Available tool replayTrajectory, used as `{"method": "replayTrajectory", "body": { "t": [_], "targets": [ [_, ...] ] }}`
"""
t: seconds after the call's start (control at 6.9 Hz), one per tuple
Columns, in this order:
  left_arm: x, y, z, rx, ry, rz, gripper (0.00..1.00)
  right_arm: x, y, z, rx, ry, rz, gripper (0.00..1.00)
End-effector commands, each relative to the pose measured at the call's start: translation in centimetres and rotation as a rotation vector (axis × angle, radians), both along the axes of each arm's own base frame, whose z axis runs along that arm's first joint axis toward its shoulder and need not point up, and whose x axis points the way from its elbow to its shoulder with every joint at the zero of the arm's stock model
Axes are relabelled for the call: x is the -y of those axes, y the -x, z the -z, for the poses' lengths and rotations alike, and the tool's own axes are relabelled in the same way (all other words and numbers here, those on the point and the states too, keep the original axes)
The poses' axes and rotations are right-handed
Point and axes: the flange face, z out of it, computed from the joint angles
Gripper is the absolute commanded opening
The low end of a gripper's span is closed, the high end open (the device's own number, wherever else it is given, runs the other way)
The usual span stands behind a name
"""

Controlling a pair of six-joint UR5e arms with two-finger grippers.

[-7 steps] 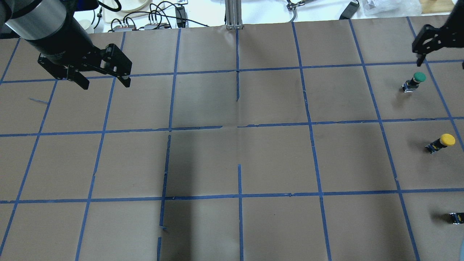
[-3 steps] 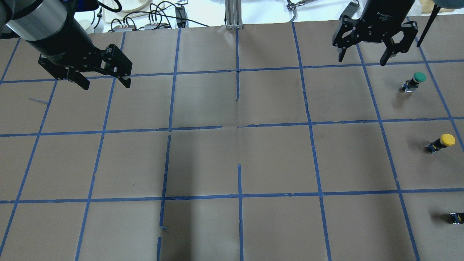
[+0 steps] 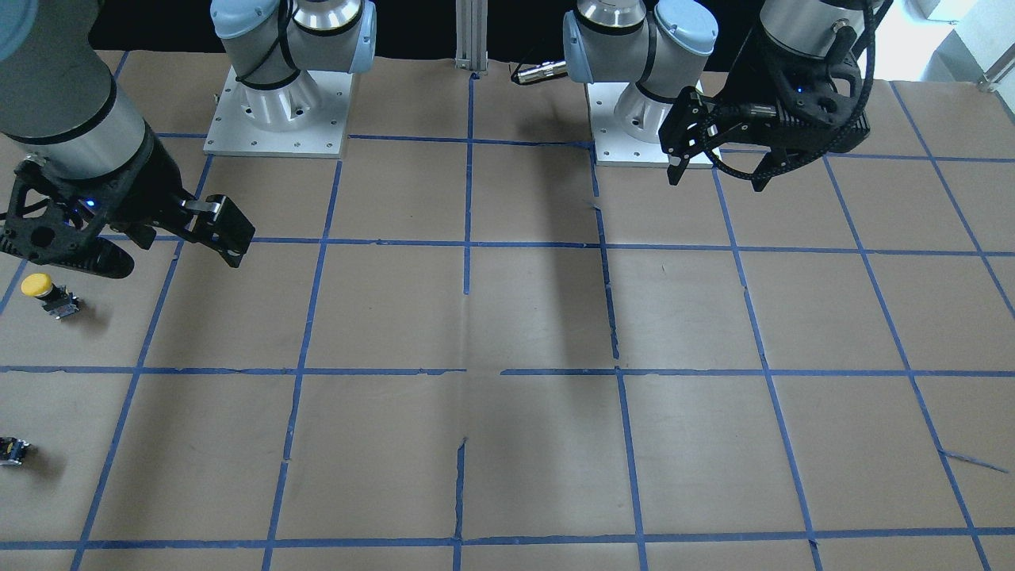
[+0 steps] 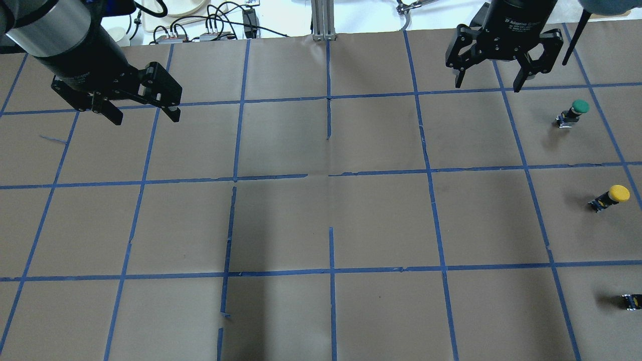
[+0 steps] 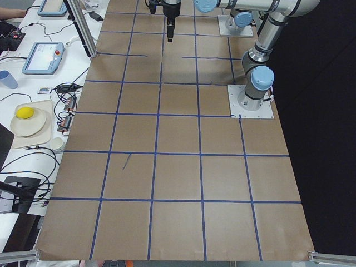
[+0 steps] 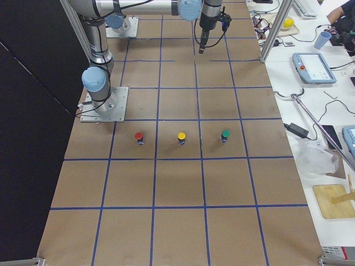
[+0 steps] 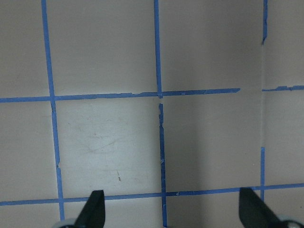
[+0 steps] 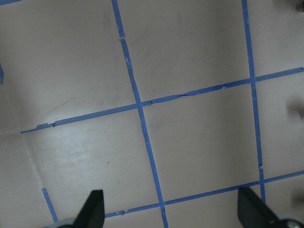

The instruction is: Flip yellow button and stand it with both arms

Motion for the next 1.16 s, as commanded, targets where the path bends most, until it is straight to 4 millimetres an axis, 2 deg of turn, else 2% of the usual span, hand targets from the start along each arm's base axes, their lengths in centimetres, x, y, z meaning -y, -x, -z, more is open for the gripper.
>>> {"method": "replayTrajectory", "body": {
  "t": [0.0, 0.14, 0.29, 0.43, 0.72, 1.01],
  "targets": [
    [-0.1, 0.0, -0.1, 0.002, -0.006, 0.0, 1.0, -0.1, -0.3, -0.1, 0.008, -0.002, -0.016, 1.0],
    [-0.1, 0.0, -0.3, 0.004, -0.004, 0.0, 1.0, -0.3, -0.8, -0.1, 0.021, -0.002, -0.036, 1.0],
    [-0.2, -0.3, -0.3, 0.034, -0.015, -0.001, 1.0, -0.7, -3.1, 0.0, 0.017, 0.001, -0.066, 1.0],
    [-0.4, -0.3, -0.2, 0.033, -0.031, -0.002, 1.0, -0.9, -4.3, 0.1, 0.02, -0.002, -0.086, 1.0],
    [-0.3, -0.3, -0.2, 0.028, -0.032, -0.004, 1.0, -0.9, -5.9, 0.1, 0.024, 0.02, -0.127, 1.0],
    [-0.3, -0.3, -0.2, 0.028, -0.034, -0.004, 1.0, -0.9, -6.0, 0.2, 0.024, 0.025, -0.129, 1.0]
  ]
}}
